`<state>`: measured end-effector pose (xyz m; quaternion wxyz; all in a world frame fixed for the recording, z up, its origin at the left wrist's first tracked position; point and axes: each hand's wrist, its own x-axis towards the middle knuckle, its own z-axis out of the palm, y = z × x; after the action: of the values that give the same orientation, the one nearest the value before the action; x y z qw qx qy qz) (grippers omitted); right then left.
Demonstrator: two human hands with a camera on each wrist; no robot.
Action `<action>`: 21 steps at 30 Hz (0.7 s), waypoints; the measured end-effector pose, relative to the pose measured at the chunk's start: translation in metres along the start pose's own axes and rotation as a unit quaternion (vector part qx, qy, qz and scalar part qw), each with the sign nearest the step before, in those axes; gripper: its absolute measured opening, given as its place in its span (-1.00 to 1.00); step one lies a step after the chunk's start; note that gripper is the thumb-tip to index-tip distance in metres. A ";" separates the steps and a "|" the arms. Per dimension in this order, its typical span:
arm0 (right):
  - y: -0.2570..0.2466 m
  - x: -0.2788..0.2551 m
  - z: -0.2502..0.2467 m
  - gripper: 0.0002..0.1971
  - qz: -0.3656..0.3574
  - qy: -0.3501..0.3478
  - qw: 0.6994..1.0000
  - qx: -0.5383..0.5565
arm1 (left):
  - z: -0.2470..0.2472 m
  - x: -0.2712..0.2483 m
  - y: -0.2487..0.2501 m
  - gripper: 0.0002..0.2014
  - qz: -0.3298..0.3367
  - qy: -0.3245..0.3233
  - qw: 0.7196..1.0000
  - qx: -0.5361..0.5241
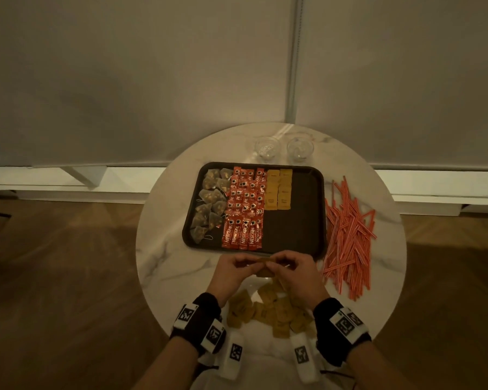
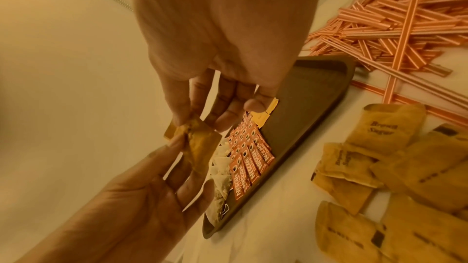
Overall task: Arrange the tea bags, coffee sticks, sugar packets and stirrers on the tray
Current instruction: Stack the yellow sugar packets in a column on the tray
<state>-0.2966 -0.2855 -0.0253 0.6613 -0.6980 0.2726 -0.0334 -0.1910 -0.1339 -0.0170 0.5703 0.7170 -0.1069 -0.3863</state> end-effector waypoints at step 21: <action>0.045 0.034 -0.030 -0.94 0.068 0.075 0.993 -0.060 | -0.053 0.039 -0.044 -0.50 -0.294 0.045 0.942 0.153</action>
<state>-0.2949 -0.3256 -0.0744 0.5969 -0.7117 0.3696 -0.0240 -0.1411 -0.1034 -0.0707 0.3190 0.8119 0.0770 -0.4828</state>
